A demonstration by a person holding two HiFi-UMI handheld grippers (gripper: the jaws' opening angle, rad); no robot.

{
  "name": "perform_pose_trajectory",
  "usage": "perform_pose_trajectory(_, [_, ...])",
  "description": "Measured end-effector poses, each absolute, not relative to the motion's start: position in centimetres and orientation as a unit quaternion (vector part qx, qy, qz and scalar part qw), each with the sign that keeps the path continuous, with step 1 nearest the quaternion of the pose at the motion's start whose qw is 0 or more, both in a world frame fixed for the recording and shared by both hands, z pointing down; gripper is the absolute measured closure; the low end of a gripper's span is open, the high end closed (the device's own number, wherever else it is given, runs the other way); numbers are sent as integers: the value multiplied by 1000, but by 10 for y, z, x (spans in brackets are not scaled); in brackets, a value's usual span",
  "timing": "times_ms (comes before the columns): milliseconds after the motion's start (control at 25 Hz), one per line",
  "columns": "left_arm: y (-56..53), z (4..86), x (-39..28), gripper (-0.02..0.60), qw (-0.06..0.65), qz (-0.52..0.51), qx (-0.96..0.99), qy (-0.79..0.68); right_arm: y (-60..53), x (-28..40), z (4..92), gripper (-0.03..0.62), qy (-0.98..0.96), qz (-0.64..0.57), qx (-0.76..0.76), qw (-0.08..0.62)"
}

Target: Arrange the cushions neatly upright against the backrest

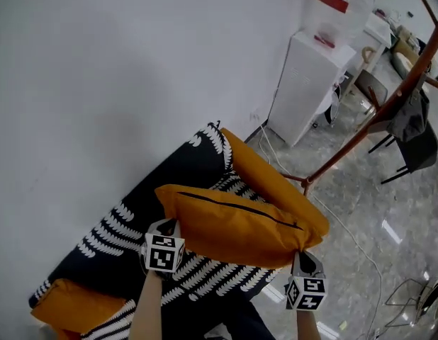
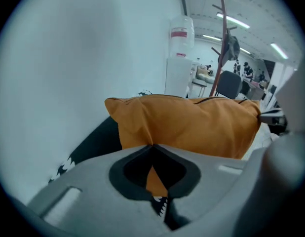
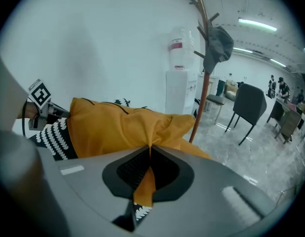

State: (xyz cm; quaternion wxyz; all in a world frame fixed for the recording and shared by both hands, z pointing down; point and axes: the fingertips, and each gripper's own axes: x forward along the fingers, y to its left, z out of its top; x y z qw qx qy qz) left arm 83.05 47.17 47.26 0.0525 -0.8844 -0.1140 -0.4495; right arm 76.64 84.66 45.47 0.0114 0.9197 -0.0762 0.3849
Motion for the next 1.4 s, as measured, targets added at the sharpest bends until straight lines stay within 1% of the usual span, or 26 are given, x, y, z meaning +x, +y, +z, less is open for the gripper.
perform_pose_trajectory(120, [453,442,812,577,29,-427,-899,-90,833,785,427,576,-103,358,927,31])
perform_pose_trajectory(400, [413,377,767,577,-2,-381,-924,-30,789,821,363,577,-158,302,938,59])
perform_pose_trajectory(600, [376,349,714,577,-41,-362,-931,34,738,830,338,577,-215,282,932,80])
perform_pose_trajectory(760, [346,333,672,577,-59,-344,-933,85,689,836,327,577,-266,268,921,97])
perform_pose_trajectory(1120, [293,328,597,577,-105,-326,-920,191,580,848,321,577,-375,255,882,129])
perform_pose_trajectory(1400, [278,353,575,577,-134,-335,-908,215,532,858,331,577,-420,248,859,152])
